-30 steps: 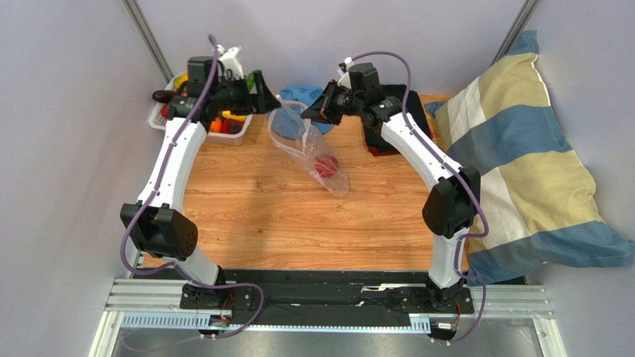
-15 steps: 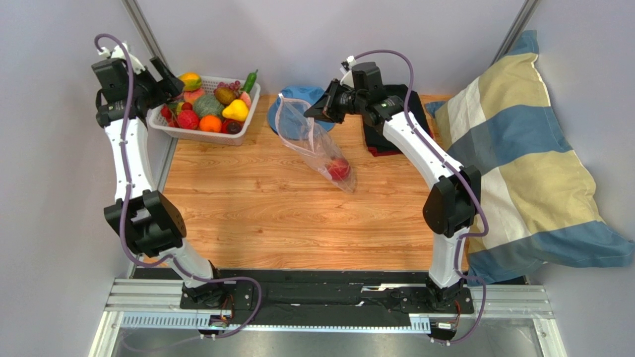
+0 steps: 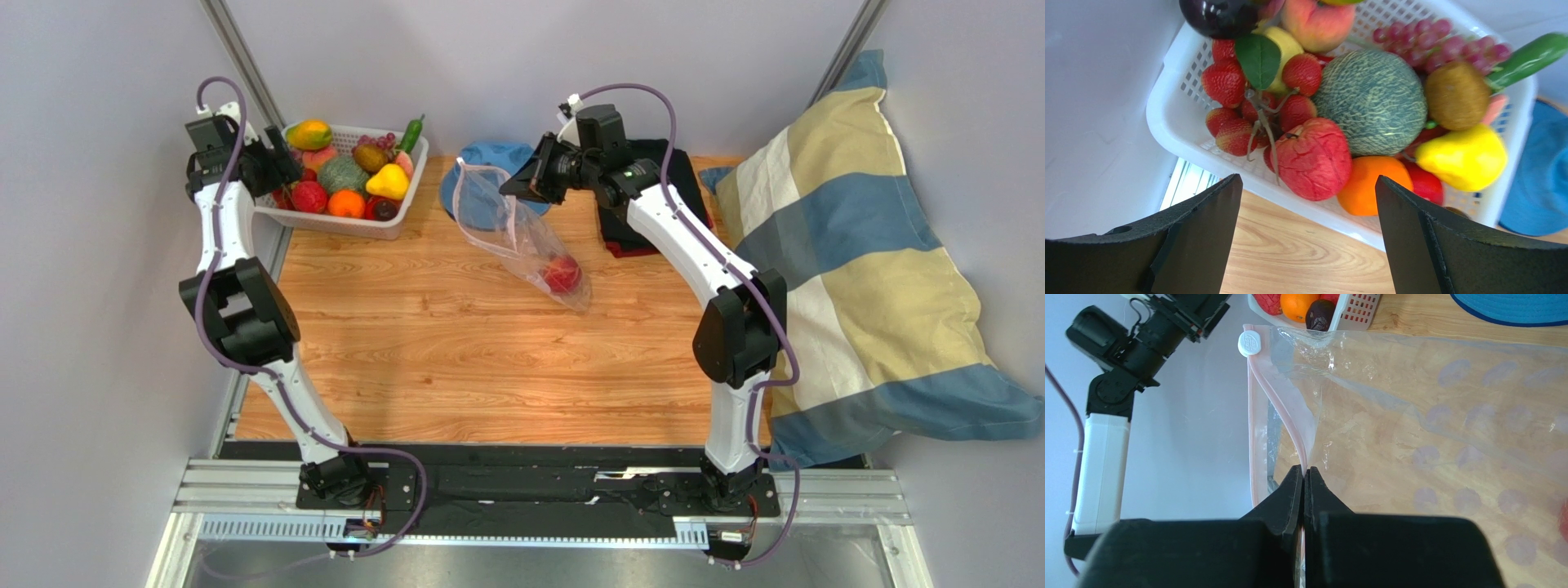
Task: Place the food in the zip-top bag and seal the zipper
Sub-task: Pick up the fake fruit from the bin.
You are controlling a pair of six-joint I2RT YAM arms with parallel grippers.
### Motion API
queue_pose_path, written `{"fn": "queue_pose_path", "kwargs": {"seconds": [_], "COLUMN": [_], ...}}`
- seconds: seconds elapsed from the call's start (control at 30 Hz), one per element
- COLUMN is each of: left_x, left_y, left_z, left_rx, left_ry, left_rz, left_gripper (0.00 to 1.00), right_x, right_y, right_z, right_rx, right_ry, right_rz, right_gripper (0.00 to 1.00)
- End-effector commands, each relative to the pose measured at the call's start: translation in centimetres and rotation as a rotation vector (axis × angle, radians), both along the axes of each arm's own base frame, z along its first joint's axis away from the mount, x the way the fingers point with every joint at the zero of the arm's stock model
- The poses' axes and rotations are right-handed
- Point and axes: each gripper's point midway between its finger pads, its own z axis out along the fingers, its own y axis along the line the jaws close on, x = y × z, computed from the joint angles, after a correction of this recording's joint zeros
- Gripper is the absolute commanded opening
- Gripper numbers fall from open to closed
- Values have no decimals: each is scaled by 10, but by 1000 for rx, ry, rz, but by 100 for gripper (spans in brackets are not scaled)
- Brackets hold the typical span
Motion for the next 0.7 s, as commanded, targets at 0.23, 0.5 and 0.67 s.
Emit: {"fn": "queue_pose_path", "kwargs": {"seconds": [0.23,0.5,0.67], "left_x": [29,33,30], "left_y": [-13,-6,-4], "left_z": [-35,-61,-68], "left_rx": [86,90,91], "left_ry": [38,91,116], "left_rz": [-80,-59,-45], "left_gripper": [88,84,81], "right_x": [3,3,4], "right_y": [-6,-7,-8], "right_z": [3,0,-1], "right_rx": [4,-5,-4], "right_ry": [-29,-24,-18], "right_rz": [5,3,1], "right_gripper": [0,0,0]}}
